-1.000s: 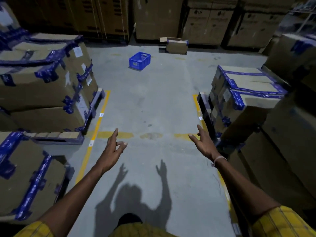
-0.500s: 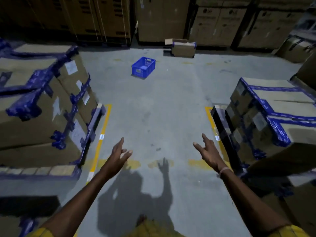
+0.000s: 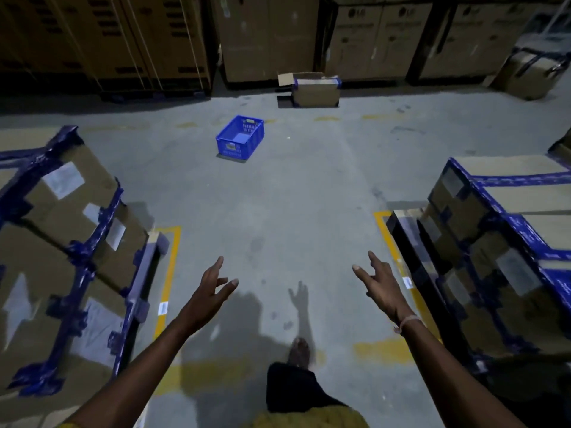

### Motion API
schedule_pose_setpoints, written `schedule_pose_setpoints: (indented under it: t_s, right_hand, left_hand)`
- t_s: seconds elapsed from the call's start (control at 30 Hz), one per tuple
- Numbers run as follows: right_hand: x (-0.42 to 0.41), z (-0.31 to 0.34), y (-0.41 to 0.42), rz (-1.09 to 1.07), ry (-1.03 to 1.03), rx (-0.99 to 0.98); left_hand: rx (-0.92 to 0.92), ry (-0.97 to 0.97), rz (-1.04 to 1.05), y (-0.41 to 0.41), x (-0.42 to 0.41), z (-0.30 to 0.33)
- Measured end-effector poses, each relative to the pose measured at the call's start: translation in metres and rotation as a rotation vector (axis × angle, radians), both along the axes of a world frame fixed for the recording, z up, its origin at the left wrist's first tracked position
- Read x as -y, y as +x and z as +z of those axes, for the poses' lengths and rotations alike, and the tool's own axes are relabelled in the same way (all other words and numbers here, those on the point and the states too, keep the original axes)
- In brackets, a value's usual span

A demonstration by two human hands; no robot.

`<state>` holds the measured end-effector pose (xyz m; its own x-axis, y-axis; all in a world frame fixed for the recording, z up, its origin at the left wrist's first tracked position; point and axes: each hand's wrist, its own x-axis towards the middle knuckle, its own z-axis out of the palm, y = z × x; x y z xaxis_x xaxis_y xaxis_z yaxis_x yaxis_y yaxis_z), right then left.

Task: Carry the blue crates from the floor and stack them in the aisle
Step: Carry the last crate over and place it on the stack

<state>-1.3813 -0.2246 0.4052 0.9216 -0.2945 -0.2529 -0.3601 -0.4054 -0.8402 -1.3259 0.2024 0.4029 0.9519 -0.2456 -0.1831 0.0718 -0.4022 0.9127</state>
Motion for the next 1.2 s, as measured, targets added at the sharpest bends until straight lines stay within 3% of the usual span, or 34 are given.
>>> schedule_pose_setpoints:
  t_s: [0.5,0.8,1.2]
  right_hand:
    - [0.063,0.037,0.406,0.072,-0.04,-0.002]
    - [0.082,0.009,0.664,0.066,-0.074,-0.016]
    - [0.112,0.016,0.964,-0.039,-0.024,-0.005]
  left_hand:
    - [0.007,-0.123,0.17,0.359,0.069,0.014]
    - [-0.003,-0.139,0.238,0.614,0.096,-0.013]
    - [-0.054,-0.083,0.078,0.952,0.136,0.015]
